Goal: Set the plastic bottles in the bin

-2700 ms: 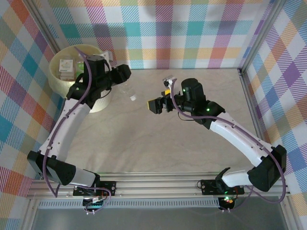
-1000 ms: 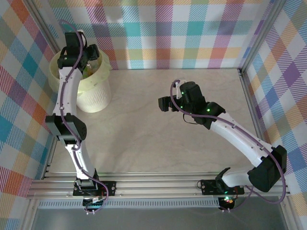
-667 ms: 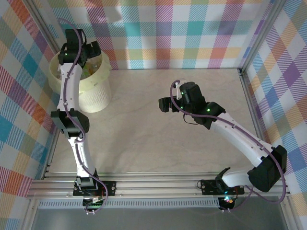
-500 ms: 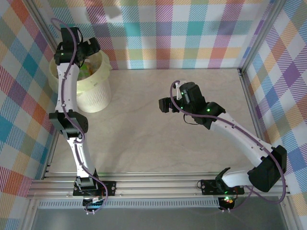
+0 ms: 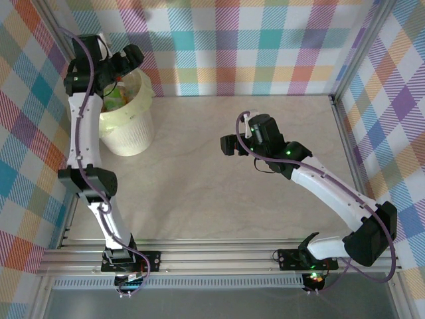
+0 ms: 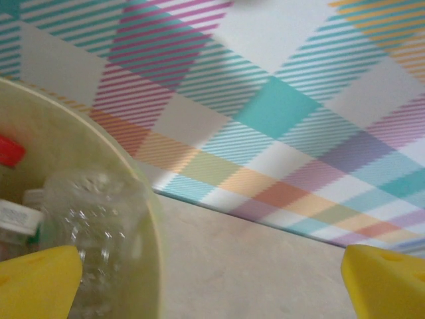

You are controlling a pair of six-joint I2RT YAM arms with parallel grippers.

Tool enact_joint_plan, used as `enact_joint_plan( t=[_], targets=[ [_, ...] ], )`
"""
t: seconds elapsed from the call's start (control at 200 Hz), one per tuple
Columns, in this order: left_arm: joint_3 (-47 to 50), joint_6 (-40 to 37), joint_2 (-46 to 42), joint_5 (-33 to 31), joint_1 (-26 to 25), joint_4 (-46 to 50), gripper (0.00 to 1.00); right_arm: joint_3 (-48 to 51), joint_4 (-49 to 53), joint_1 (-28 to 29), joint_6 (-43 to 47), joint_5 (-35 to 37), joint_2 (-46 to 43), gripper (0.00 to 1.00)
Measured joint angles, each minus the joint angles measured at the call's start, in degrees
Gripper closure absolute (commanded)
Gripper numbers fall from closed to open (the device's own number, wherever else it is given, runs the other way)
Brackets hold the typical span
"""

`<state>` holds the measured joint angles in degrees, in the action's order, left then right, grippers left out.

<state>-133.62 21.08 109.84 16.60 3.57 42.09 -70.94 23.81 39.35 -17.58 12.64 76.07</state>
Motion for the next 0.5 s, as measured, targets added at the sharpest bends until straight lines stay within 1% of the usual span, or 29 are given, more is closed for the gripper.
enact_joint_plan(
  t=[0.075, 0.31, 0.38, 0.5],
  targets=[
    [7.0, 0.8, -5.9, 1.0, -0.7, -3.5, 0.00, 1.0, -1.4, 0.0, -0.5, 1.3, -0.7, 0.00],
    [28.2, 1.7, -26.1, 2.0, -4.9, -14.8, 0.00, 6.6, -5.8, -0.5, -2.2, 7.9, -6.1, 0.00],
    [35.1, 1.7, -32.3, 1.3, -4.9, -17.7, 0.00, 8.3, -7.4, -0.8, -2.6, 10.0, -7.6, 0.00],
    [46.4, 1.8, -42.5, -2.9, -4.9, -20.4, 0.00, 11.8, -9.9, -1.9, -2.6, 14.0, -9.9, 0.00]
  ],
)
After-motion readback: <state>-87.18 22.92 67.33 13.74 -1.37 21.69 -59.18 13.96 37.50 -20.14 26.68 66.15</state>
